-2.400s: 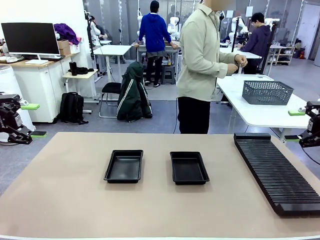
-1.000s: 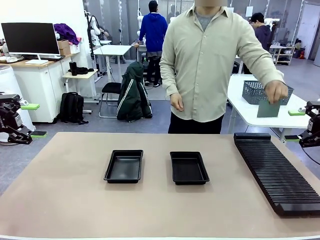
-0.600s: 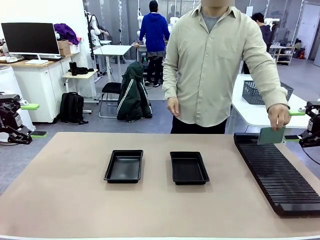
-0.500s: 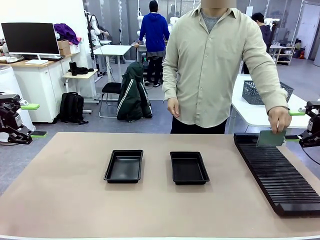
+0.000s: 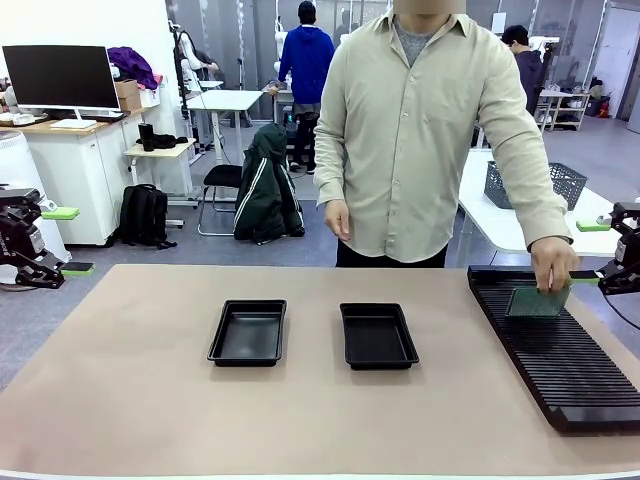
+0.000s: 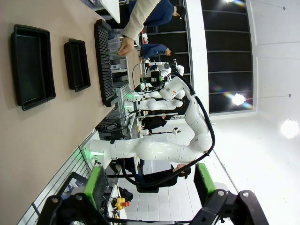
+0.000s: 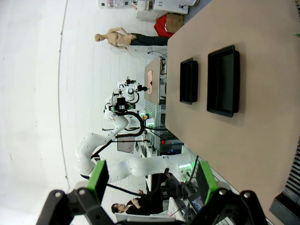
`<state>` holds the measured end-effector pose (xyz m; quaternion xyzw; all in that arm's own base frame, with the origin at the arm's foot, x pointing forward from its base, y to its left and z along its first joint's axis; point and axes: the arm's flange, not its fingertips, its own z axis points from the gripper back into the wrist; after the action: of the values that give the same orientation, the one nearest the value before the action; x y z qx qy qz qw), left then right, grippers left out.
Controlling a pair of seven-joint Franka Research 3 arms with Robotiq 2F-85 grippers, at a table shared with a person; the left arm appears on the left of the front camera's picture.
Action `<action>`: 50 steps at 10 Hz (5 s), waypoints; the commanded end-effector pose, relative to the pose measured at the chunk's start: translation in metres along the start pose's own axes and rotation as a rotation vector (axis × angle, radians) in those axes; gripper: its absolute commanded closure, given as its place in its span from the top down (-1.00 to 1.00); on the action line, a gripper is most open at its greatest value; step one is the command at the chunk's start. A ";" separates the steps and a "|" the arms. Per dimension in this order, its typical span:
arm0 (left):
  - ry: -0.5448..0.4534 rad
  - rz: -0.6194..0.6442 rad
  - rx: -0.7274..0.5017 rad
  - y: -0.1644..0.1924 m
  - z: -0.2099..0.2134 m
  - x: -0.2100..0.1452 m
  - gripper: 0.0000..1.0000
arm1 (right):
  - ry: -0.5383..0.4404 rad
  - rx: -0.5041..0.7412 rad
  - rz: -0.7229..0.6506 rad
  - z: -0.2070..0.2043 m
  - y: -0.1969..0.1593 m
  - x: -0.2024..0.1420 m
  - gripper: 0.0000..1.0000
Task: Inspect and transfer BCBs to ESD trays.
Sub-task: Pick up the Blank PCB from the PCB Rack and place it in the left ESD tray.
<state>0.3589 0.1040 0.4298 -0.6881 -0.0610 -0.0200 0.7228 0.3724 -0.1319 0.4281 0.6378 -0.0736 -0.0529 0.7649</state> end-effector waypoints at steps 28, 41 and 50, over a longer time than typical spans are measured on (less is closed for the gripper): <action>-0.005 -0.002 0.001 0.000 0.000 0.000 1.00 | 0.365 -0.699 0.852 0.019 0.158 0.073 1.00; -0.005 -0.002 0.001 0.000 0.000 0.000 1.00 | 1.025 -0.950 1.634 -0.005 0.180 0.047 1.00; -0.005 -0.002 0.001 0.000 0.000 0.000 1.00 | 1.024 -0.959 1.615 -0.010 0.176 0.057 1.00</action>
<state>0.3591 0.1037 0.4296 -0.6880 -0.0605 -0.0201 0.7229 0.4212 -0.1027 0.6112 -0.0144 -0.1085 0.7179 0.6875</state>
